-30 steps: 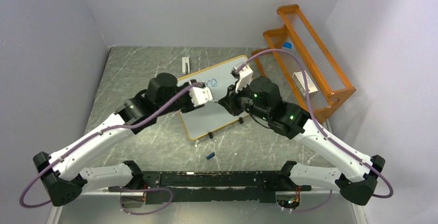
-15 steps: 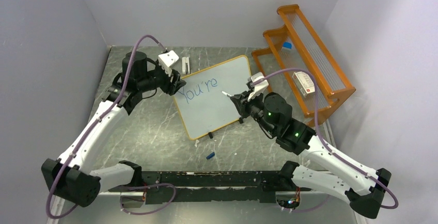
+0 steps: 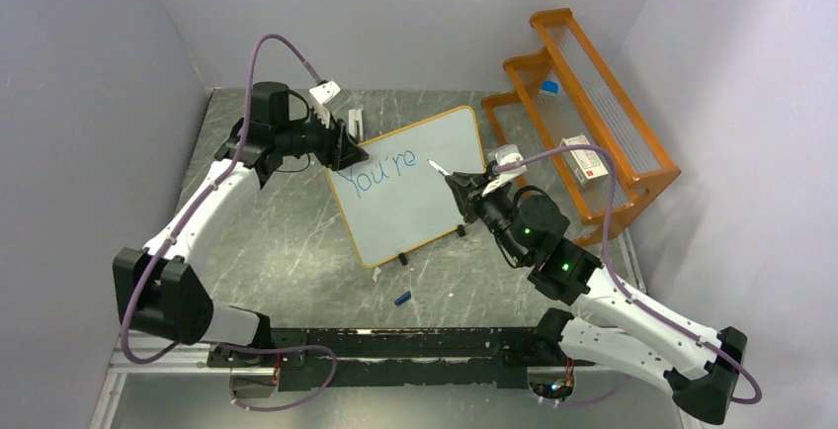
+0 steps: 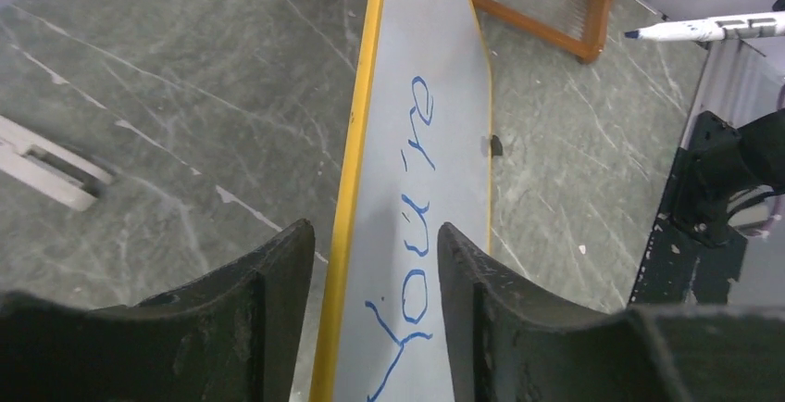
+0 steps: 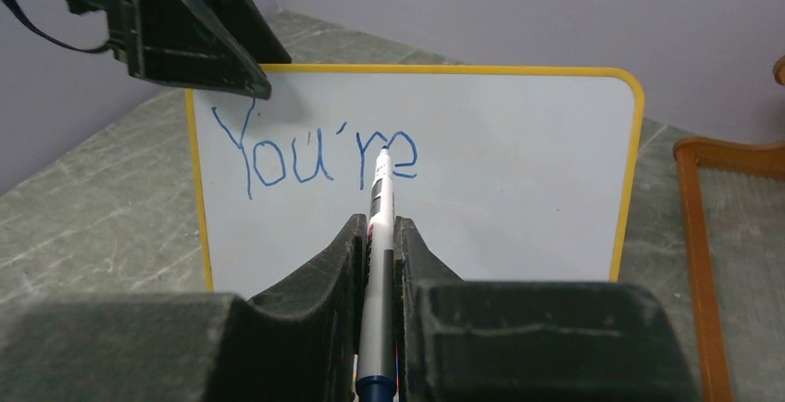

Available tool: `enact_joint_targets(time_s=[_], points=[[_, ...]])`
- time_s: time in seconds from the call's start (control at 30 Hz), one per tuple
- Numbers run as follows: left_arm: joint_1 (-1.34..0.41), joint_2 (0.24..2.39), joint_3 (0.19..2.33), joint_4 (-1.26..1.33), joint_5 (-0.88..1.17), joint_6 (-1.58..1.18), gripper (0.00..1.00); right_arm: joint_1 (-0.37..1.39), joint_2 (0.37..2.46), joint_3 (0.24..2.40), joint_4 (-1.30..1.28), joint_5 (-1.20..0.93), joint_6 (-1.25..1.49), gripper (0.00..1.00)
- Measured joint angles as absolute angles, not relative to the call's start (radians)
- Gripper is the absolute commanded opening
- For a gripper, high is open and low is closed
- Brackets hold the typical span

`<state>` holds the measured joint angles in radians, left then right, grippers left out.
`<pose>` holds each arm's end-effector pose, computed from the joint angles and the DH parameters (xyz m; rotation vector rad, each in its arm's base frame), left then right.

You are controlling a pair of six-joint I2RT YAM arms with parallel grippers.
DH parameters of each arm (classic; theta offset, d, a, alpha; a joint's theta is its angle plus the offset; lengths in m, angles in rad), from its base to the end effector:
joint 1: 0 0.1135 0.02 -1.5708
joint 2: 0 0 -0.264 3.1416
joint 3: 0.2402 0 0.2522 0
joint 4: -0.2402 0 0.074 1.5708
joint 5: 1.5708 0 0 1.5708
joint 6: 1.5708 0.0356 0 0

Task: Write a sentence on the whiteboard
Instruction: Hold the whiteboard on the whiteboard stand.

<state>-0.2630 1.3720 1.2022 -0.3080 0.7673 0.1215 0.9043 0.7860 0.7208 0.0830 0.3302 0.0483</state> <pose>0.2909 -0.1039 0.3442 0.8433 1.8242 -0.8698 0.1262 0.1418 0.3461 -0.4049 1.5222 0.4949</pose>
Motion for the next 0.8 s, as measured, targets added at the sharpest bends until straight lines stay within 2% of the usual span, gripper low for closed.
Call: enact_joint_targets(time_s=[0.13, 0.43, 0.8], points=[[-0.260, 1.434, 1.215, -0.304, 0.802, 0.094, 0.44, 0.904, 0.787, 0.712, 0.113, 0.330, 0.044, 0.00], [-0.242, 1.503, 1.237, -0.284, 0.909, 0.045, 0.06, 0.904, 0.793, 0.708, 0.131, 0.330, 0.039, 0.00], [-0.203, 1.553, 1.281, -0.347, 1.032, 0.043, 0.05, 0.904, 0.799, 0.691, 0.132, 0.333, 0.024, 0.00]])
